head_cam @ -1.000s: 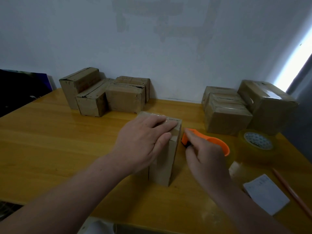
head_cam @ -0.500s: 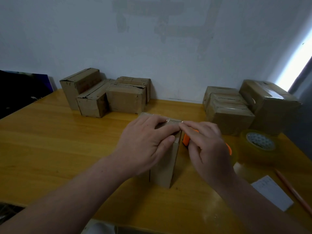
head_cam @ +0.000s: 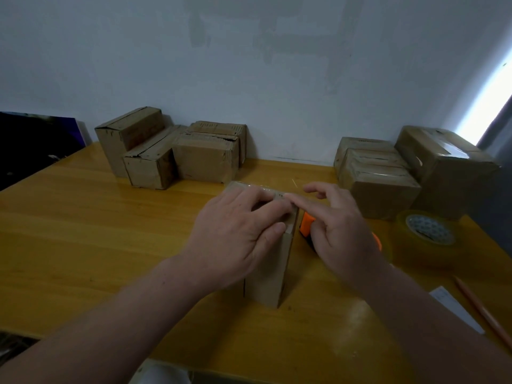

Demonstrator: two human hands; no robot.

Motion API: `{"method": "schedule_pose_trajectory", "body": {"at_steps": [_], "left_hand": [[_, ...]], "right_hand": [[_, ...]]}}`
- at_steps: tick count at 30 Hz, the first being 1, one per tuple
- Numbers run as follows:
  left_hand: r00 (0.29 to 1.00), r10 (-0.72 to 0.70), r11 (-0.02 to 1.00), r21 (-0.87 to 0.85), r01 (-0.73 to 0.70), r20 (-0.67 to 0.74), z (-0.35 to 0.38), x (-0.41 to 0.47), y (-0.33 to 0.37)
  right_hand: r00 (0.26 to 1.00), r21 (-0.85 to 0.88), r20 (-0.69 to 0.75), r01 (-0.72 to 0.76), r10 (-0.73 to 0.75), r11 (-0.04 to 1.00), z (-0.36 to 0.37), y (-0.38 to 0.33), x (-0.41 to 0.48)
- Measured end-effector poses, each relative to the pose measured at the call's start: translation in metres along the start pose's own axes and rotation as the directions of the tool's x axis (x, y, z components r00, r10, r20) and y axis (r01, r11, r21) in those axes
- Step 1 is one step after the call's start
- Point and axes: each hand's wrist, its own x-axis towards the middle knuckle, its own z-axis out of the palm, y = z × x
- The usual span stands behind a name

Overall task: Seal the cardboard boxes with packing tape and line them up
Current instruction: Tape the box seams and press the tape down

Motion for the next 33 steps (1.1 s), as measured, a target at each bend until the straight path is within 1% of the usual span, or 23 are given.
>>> {"method": "schedule_pose_trajectory", "body": {"at_steps": [5,8,10,12,13,14,16,17,18,19,20,22,23,27,30,32,33], "left_hand": [[1.000,0.003,1.000,-0.005,-0.003,0.003,0.000,0.001,0.000],[1.000,-0.004,1.000,0.001,0.004,0.007,0.000,0.000,-0.001],[1.000,-0.018,1.000,0.005,0.018,0.011,0.000,-0.001,-0.001],[0.999,-0.029,1.000,0.009,0.029,0.016,-0.001,-0.001,0.000],[0.999,-0.030,1.000,0.009,0.030,0.017,-0.001,-0.001,0.000],[0.999,-0.027,1.000,0.007,0.027,0.017,-0.001,-0.001,0.000],[1.000,-0.019,1.000,0.003,0.019,0.016,0.000,-0.001,0.000],[1.000,-0.016,1.000,0.003,0.016,0.017,0.000,-0.001,0.000],[1.000,-0.015,1.000,0.003,0.015,0.018,0.000,-0.001,0.000],[1.000,-0.016,1.000,0.005,0.016,0.017,0.000,-0.001,0.000],[1.000,-0.016,1.000,0.009,0.016,0.015,-0.001,-0.001,0.000],[1.000,-0.011,1.000,0.015,0.011,0.006,-0.001,-0.001,0.000],[1.000,-0.008,1.000,0.016,0.008,0.000,-0.001,-0.001,0.000],[1.000,-0.002,1.000,0.013,0.002,-0.001,0.000,-0.002,-0.002],[1.000,-0.015,1.000,-0.024,0.015,-0.008,-0.001,-0.002,-0.001],[0.999,-0.029,0.996,-0.083,0.027,-0.030,-0.004,0.000,-0.001],[0.997,-0.043,0.991,-0.127,0.036,-0.057,-0.006,0.001,-0.002]], "right_hand": [[0.999,0.038,0.054,-0.005,0.003,0.999,0.002,0.005,0.008],[1.000,0.046,0.013,-0.014,0.013,0.999,0.001,0.006,0.013],[0.993,0.129,-0.074,-0.084,0.095,0.988,-0.002,0.006,0.015],[0.964,0.259,-0.140,-0.186,0.227,0.948,-0.007,0.002,0.019],[0.948,0.326,-0.108,-0.250,0.299,0.912,-0.009,-0.001,0.022],[0.931,0.386,-0.018,-0.329,0.364,0.862,-0.010,-0.004,0.025],[0.868,0.483,0.239,-0.495,0.435,0.723,-0.010,-0.010,0.030],[0.828,0.523,0.335,-0.560,0.449,0.642,-0.009,-0.012,0.032],[0.799,0.557,0.392,-0.601,0.457,0.573,-0.009,-0.015,0.035],[0.785,0.583,0.411,-0.617,0.463,0.529,-0.008,-0.016,0.037],[0.781,0.600,0.407,-0.620,0.474,0.506,-0.006,-0.017,0.040],[0.781,0.609,0.376,-0.614,0.500,0.502,-0.003,-0.018,0.045],[0.786,0.602,0.351,-0.606,0.509,0.520,-0.002,-0.018,0.047],[0.816,0.495,0.212,-0.565,0.539,0.661,0.004,-0.019,0.048],[0.832,0.408,0.116,-0.537,0.542,0.738,0.007,-0.023,0.048],[0.819,0.361,0.091,-0.558,0.567,0.748,0.008,-0.024,0.050],[0.801,0.356,0.081,-0.579,0.593,0.734,0.008,-0.024,0.052]]}}
